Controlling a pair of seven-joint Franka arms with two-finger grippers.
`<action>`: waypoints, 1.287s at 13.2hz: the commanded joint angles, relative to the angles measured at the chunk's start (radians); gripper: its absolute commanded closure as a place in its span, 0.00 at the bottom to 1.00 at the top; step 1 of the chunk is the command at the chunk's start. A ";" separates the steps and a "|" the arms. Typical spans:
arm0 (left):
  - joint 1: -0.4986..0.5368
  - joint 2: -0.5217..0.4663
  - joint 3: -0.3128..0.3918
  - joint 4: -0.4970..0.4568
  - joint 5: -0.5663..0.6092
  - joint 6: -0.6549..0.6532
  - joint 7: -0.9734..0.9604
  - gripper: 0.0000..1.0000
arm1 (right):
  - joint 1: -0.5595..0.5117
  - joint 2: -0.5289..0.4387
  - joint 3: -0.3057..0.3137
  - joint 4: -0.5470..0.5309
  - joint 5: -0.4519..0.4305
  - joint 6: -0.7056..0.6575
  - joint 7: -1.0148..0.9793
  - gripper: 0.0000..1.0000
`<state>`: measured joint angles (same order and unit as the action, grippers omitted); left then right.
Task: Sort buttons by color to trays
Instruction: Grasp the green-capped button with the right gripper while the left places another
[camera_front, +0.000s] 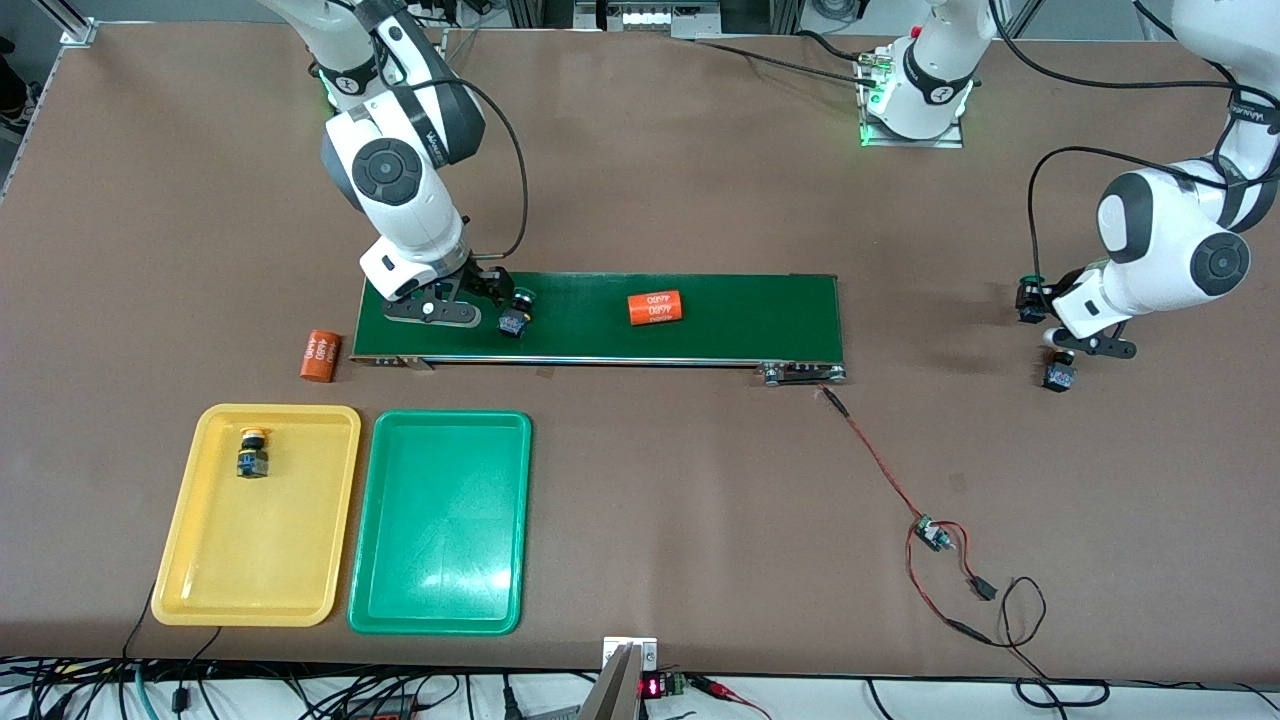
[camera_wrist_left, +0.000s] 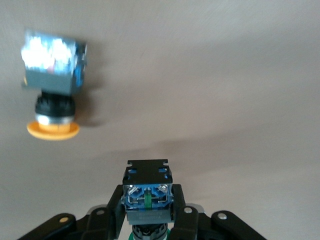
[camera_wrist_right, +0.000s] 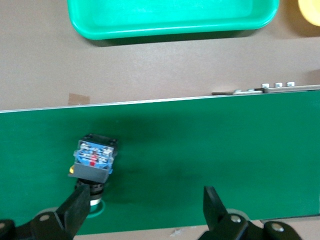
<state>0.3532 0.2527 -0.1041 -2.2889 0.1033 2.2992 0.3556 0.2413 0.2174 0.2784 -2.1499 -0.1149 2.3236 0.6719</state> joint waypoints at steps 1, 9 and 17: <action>-0.071 -0.066 -0.026 0.067 -0.019 -0.030 -0.036 1.00 | 0.012 0.036 0.001 0.034 -0.005 0.007 0.035 0.00; -0.256 -0.056 -0.202 0.209 -0.020 -0.169 -0.427 1.00 | 0.012 0.079 -0.001 0.039 -0.009 0.046 0.044 0.00; -0.441 0.109 -0.267 0.324 -0.094 -0.155 -0.651 1.00 | -0.017 0.114 -0.005 0.039 -0.040 0.089 0.031 0.03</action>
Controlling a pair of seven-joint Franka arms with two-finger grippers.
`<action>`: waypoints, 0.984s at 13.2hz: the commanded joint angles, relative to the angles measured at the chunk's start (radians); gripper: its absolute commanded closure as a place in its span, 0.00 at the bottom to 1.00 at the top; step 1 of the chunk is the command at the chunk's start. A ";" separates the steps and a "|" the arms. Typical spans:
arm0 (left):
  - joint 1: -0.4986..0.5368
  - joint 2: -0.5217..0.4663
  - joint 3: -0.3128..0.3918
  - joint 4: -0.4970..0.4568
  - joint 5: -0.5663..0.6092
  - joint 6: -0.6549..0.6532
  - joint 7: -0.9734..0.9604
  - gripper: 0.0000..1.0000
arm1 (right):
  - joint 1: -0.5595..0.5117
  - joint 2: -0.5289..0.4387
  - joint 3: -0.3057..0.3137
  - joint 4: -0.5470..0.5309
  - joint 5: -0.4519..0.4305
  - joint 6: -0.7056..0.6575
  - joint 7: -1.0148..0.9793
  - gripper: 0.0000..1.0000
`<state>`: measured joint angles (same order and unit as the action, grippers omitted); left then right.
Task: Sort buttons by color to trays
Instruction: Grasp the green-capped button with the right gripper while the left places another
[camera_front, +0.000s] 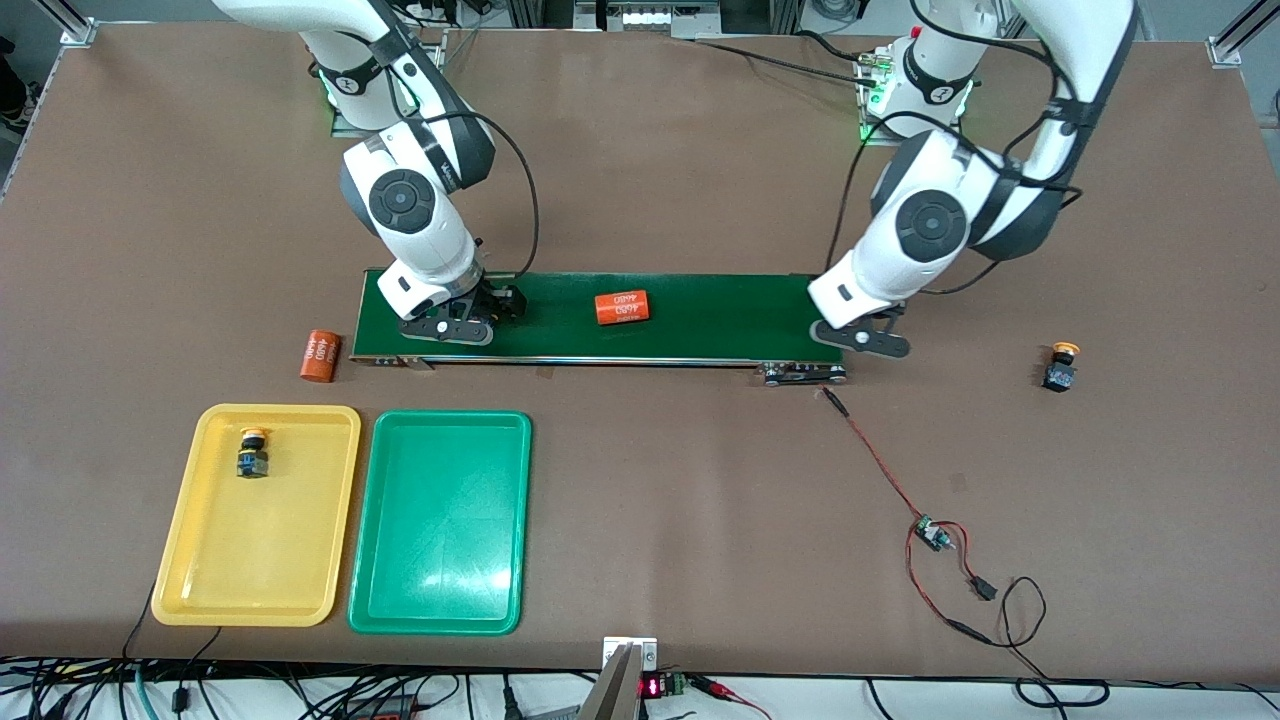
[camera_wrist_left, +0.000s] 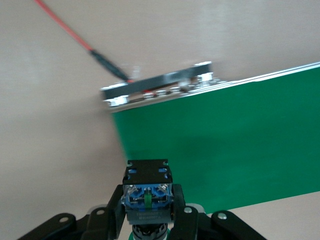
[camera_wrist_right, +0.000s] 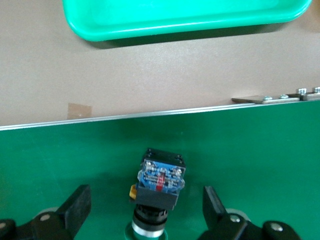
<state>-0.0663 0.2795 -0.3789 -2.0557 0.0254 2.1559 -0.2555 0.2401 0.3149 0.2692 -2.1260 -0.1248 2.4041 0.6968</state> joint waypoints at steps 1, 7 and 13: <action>-0.035 0.098 0.008 0.106 -0.016 -0.010 -0.054 1.00 | -0.021 0.018 0.002 0.015 -0.048 0.009 0.004 0.04; -0.052 0.158 0.008 0.144 -0.013 0.018 -0.061 1.00 | -0.061 0.039 0.002 0.017 -0.070 0.038 -0.019 0.27; -0.056 0.179 0.012 0.140 -0.013 0.027 -0.057 0.50 | -0.070 0.050 0.001 0.032 -0.068 0.038 -0.022 0.64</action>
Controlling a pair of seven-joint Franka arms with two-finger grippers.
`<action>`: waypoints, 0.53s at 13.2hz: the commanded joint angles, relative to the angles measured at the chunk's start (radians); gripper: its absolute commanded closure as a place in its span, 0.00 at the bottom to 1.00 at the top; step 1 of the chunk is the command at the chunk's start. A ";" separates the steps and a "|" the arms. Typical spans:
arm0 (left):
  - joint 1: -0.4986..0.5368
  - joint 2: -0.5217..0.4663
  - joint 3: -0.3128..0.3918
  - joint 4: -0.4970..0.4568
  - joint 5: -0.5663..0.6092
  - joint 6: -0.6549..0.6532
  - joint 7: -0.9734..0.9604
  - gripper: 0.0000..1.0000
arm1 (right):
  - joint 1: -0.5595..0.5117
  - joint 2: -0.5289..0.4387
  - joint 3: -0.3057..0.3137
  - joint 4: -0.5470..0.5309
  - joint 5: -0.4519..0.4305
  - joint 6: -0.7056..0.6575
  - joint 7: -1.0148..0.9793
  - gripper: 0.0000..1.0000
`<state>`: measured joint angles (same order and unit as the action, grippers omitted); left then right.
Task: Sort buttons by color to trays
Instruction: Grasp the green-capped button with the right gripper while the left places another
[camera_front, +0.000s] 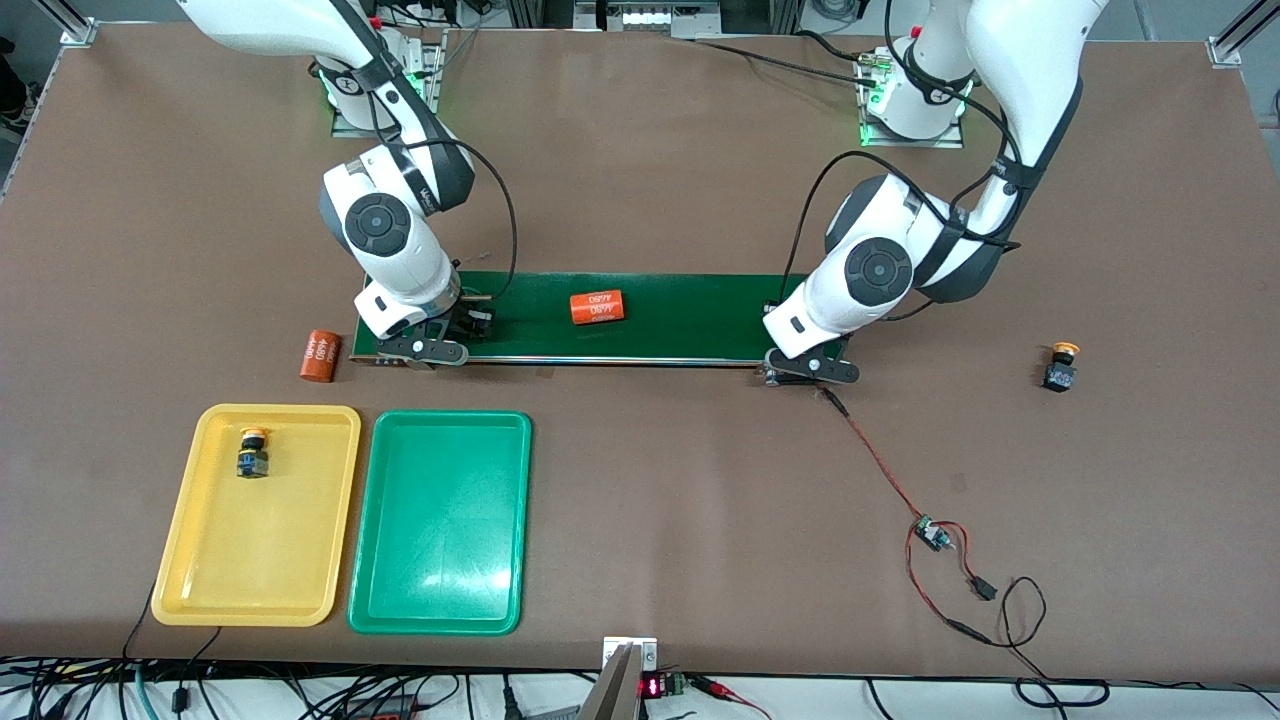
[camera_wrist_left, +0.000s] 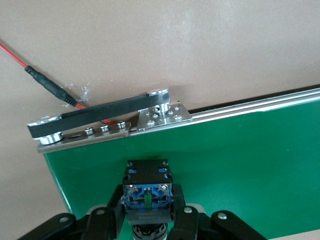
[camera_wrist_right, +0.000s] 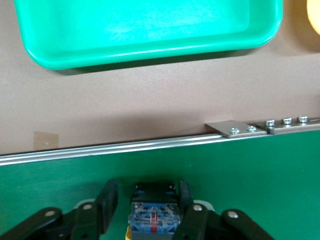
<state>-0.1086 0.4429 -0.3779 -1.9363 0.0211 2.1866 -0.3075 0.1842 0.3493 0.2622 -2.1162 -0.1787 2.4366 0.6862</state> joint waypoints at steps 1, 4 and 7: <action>-0.016 0.013 0.011 0.017 -0.007 -0.005 -0.002 0.34 | -0.018 0.014 0.008 0.027 -0.015 0.004 -0.014 0.69; -0.017 -0.013 0.011 0.014 -0.009 -0.018 0.004 0.00 | -0.028 0.005 0.006 0.076 -0.015 -0.046 -0.051 0.74; 0.029 -0.097 0.031 0.014 -0.009 -0.073 0.008 0.00 | -0.034 -0.003 0.006 0.181 -0.015 -0.166 -0.108 0.74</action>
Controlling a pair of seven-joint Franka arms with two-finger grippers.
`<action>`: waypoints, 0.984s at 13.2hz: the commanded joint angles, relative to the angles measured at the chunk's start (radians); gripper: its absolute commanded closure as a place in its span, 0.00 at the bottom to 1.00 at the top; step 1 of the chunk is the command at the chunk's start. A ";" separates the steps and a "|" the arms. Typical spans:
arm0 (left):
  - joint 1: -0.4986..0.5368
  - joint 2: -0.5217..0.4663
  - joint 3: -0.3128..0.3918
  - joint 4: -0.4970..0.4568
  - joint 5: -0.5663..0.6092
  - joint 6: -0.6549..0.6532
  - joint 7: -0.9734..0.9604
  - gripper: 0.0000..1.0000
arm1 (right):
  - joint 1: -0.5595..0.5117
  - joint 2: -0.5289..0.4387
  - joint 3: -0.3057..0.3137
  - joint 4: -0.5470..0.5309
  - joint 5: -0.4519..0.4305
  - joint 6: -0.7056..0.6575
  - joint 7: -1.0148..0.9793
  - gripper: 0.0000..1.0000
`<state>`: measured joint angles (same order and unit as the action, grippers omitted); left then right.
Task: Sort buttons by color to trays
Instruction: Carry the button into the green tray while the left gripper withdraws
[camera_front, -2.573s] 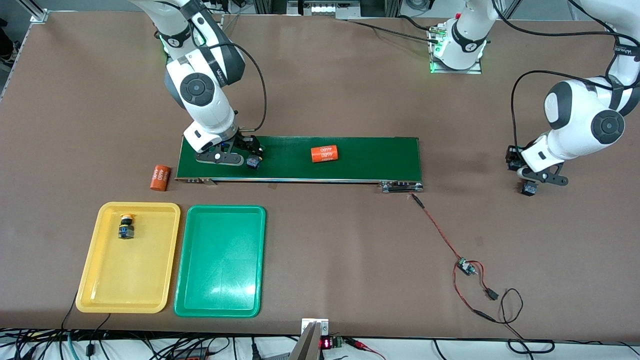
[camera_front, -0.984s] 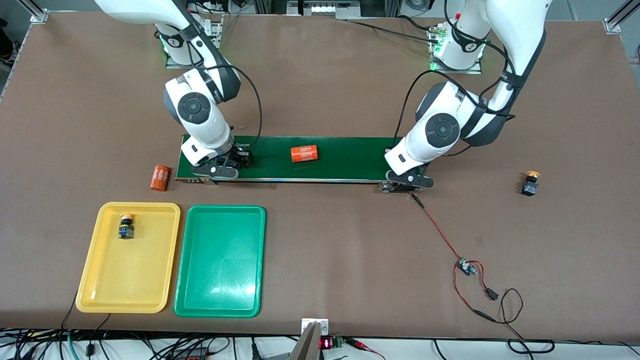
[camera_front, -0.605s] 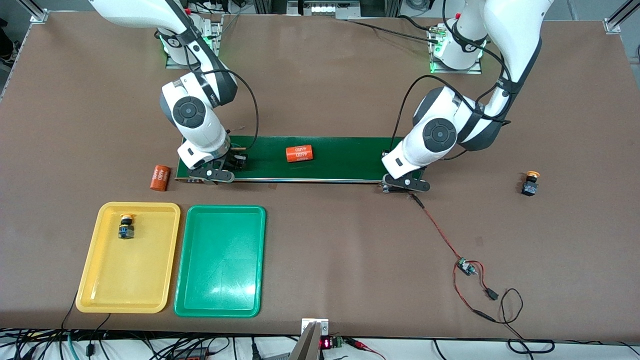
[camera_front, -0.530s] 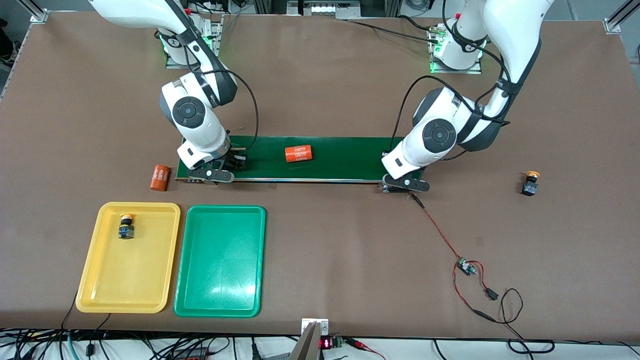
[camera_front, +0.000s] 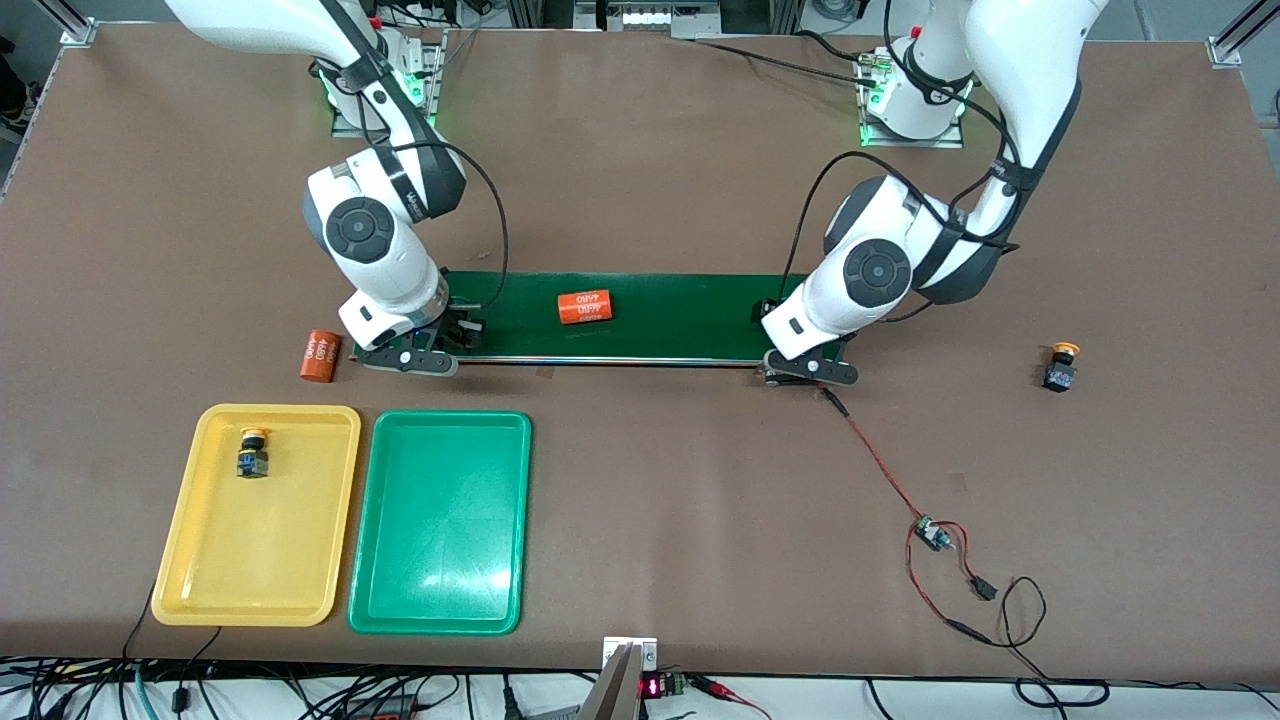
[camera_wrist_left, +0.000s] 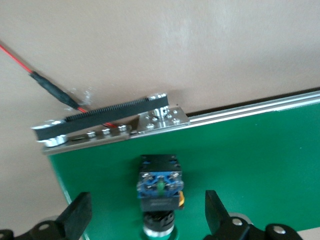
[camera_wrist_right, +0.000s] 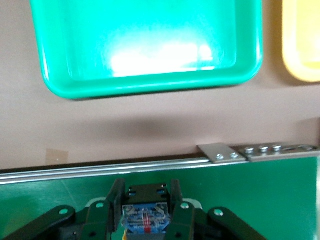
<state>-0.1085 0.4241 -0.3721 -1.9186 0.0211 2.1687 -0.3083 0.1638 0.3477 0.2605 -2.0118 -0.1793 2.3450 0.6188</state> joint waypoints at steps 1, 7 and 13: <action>0.076 -0.094 0.038 -0.003 -0.009 -0.062 0.012 0.00 | -0.029 0.000 0.008 0.106 -0.014 -0.076 -0.063 0.74; 0.278 -0.047 0.134 0.004 0.000 -0.055 0.195 0.00 | -0.110 0.112 0.000 0.278 -0.014 -0.066 -0.278 0.74; 0.380 0.027 0.214 0.013 0.003 0.008 0.571 0.00 | -0.104 0.344 -0.095 0.393 -0.064 0.120 -0.341 0.74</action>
<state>0.2356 0.4349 -0.1723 -1.9169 0.0224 2.1692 0.1059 0.0547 0.6081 0.1965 -1.6685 -0.2021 2.3980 0.2932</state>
